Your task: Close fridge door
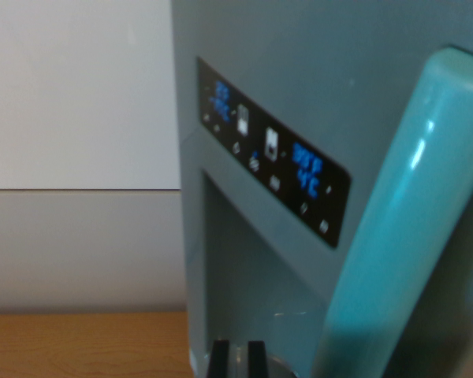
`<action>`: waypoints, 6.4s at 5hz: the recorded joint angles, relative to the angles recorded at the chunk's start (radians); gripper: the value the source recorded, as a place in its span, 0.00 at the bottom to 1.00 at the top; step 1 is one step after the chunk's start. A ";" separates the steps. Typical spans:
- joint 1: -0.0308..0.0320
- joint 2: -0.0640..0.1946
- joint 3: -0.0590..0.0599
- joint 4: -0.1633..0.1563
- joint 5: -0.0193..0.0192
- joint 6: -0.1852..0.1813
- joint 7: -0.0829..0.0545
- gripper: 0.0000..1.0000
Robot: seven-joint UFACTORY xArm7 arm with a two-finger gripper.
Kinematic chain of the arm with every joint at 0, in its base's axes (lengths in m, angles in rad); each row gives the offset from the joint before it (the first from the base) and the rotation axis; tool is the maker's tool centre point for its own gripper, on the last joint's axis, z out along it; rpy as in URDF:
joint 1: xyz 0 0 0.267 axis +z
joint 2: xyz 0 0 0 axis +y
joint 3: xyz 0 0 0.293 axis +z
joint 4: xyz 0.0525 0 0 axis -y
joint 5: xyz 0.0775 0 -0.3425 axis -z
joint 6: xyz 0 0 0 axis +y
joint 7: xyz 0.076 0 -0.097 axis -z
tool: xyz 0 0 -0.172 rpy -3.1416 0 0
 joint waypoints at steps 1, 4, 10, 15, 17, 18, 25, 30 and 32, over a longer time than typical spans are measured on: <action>0.0000 0.000 0.000 0.000 0.0000 0.000 0.000 1.00; 0.0000 0.076 -0.048 0.051 0.0000 0.000 0.000 1.00; 0.0000 0.166 -0.118 0.117 0.0000 0.000 0.000 1.00; 0.0000 0.313 -0.171 0.239 0.0000 0.000 0.000 1.00; 0.0000 0.355 -0.181 0.276 0.0000 -0.001 0.000 1.00; 0.0000 0.355 -0.181 0.276 0.0000 -0.001 0.000 1.00; 0.0000 0.449 -0.194 0.356 0.0000 -0.003 0.000 1.00; 0.0000 0.449 -0.193 0.356 0.0000 -0.002 0.000 1.00; 0.0000 0.449 -0.193 0.356 0.0000 -0.002 0.000 1.00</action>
